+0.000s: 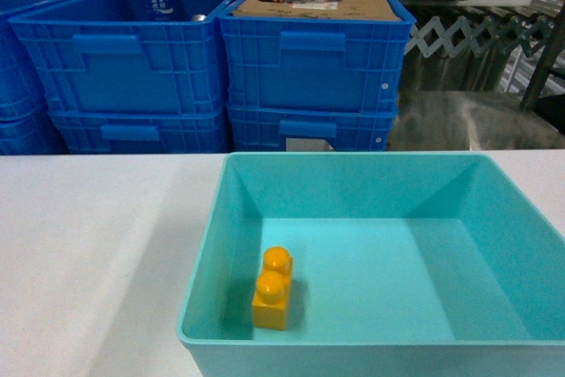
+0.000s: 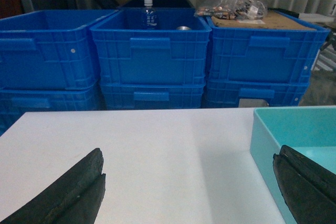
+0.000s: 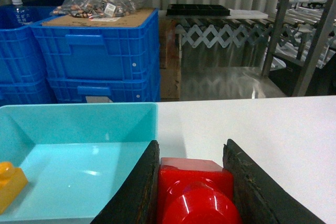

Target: Pick red block from blue box to shelf

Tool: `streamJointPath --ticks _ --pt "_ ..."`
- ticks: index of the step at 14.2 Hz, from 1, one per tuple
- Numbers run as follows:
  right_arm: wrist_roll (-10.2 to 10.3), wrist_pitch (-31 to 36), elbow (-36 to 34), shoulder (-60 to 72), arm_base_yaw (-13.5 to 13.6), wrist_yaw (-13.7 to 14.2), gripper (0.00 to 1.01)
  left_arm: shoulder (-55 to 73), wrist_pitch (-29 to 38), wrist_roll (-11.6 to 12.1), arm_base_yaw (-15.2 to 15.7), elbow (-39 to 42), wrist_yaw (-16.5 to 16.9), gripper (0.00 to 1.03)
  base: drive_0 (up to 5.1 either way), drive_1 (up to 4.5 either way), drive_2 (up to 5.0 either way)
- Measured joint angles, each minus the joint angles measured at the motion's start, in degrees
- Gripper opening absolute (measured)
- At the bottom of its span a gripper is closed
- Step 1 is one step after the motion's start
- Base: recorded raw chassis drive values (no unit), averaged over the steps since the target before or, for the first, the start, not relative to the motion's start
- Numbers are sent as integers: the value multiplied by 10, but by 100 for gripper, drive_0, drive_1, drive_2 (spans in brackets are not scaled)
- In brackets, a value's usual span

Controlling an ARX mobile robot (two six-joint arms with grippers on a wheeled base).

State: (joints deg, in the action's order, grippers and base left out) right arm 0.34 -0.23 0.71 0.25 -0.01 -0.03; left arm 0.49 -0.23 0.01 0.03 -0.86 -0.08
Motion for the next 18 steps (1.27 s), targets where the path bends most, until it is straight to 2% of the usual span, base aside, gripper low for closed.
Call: streamJointPath --ticks 18 --pt "0 0 0 0 0 0 29 0 0 0 0 0 0 98 -156 -156 -156"
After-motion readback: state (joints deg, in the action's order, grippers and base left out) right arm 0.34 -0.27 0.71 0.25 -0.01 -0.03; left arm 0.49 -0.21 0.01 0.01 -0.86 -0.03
